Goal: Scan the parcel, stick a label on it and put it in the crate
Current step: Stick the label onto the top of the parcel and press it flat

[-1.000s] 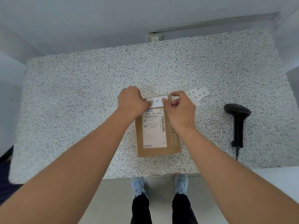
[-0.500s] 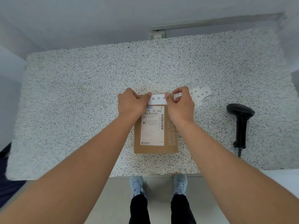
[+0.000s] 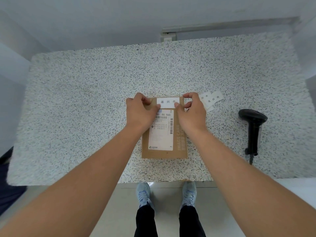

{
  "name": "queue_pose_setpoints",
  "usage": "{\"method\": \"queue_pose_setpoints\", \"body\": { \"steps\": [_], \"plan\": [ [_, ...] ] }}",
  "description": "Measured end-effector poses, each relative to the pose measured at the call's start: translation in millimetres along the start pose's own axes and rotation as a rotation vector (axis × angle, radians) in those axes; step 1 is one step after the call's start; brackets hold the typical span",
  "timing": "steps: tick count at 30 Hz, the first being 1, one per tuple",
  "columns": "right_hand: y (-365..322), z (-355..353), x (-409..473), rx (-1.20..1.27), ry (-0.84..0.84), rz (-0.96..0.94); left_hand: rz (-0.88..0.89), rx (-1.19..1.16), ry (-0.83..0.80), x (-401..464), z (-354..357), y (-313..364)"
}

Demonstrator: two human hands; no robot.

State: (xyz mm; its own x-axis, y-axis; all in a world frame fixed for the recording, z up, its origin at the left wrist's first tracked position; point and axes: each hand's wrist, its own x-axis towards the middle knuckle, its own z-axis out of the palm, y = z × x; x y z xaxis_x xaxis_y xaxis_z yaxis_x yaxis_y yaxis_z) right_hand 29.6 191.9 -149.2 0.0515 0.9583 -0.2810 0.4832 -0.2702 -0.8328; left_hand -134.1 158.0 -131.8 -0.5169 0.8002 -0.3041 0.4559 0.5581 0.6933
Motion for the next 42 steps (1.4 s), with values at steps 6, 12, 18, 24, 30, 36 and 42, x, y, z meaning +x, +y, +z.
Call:
{"method": "queue_pose_setpoints", "body": {
  "steps": [6, 12, 18, 24, 30, 36, 42],
  "plan": [
    [2.1, -3.0, -10.6, -0.047, -0.007, -0.035, 0.105, 0.024, 0.011, -13.6, -3.2, -4.9],
    [-5.3, -8.5, -38.9, -0.196, -0.037, -0.133, 0.221, 0.149, -0.089, -42.2, -15.2, -17.3],
    [-5.4, -9.3, -81.3, -0.428, -0.073, -0.254, 0.380, 0.297, -0.194, -71.2, -31.9, -32.8],
    [1.5, -9.1, -109.8, -0.530, -0.142, -0.227, 0.465, 0.352, -0.316, -85.2, -36.3, -47.4],
    [16.8, -9.2, -136.8, -0.541, -0.140, -0.213, 0.525, 0.386, -0.393, -94.8, -35.7, -64.8],
    [30.1, -1.8, -150.5, -0.457, -0.160, -0.177, 0.539, 0.406, -0.413, -102.1, -31.1, -74.0],
    [36.8, -4.0, -152.2, -0.444, -0.152, -0.177, 0.529, 0.387, -0.408, -111.3, -25.5, -72.8]
  ]
}}
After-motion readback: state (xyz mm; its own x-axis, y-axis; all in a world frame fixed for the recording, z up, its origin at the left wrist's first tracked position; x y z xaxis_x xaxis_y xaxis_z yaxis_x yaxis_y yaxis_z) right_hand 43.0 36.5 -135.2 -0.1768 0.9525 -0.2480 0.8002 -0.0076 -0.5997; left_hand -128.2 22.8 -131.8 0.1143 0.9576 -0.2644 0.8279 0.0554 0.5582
